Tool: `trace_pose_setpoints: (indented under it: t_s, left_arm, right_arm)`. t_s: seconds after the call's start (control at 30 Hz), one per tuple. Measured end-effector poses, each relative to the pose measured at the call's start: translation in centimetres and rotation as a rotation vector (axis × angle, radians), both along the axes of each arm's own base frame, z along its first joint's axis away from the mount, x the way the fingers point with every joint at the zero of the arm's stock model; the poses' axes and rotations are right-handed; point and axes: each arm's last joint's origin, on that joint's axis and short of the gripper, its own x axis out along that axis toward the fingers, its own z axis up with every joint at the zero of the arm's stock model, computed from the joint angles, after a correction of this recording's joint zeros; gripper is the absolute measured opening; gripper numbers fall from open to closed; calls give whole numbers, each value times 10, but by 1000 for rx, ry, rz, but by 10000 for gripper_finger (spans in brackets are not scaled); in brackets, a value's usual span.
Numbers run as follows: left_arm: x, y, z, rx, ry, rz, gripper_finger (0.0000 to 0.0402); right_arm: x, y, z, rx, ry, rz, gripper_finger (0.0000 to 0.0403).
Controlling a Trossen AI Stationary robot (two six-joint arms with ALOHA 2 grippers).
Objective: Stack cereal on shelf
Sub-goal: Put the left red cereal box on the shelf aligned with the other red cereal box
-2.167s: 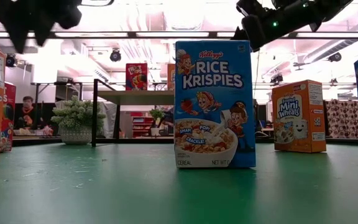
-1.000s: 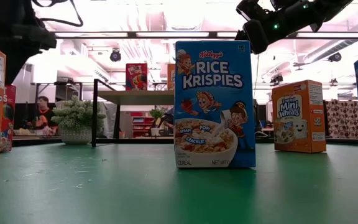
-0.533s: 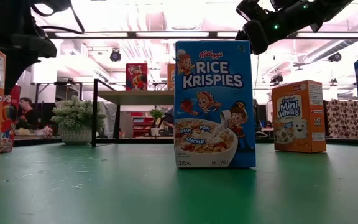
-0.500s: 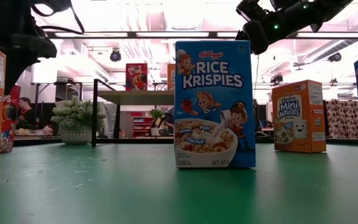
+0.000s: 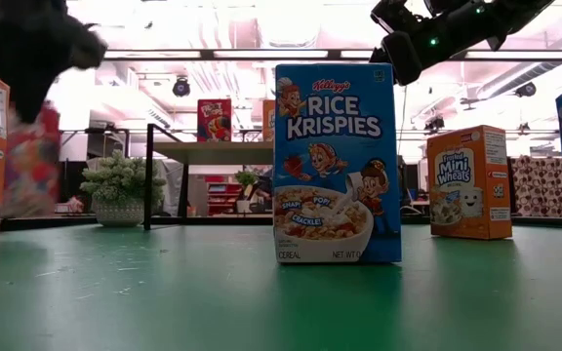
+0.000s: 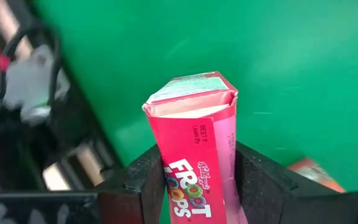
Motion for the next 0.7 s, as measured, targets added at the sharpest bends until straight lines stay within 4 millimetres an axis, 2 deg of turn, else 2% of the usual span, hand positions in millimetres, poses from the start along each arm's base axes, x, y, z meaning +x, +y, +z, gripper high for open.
trace_pose_setpoints:
  t_s: [0.13, 0.33, 0.53, 0.7]
  left_arm:
    - [14, -1, 29, 81, -111, -132, 151]
    - [46, 1, 84, 284, -249, -408, 151]
    - [83, 15, 131, 474, -254, -711, 151]
    - [110, 38, 153, 588, -178, -954, 151]
  right_arm:
    - [0, 0, 0, 0, 0, 0, 12]
    - [0, 0, 0, 0, 0, 0, 12]
    - [0, 0, 0, 0, 0, 0, 12]
    - [0, 0, 0, 0, 0, -1, 12]
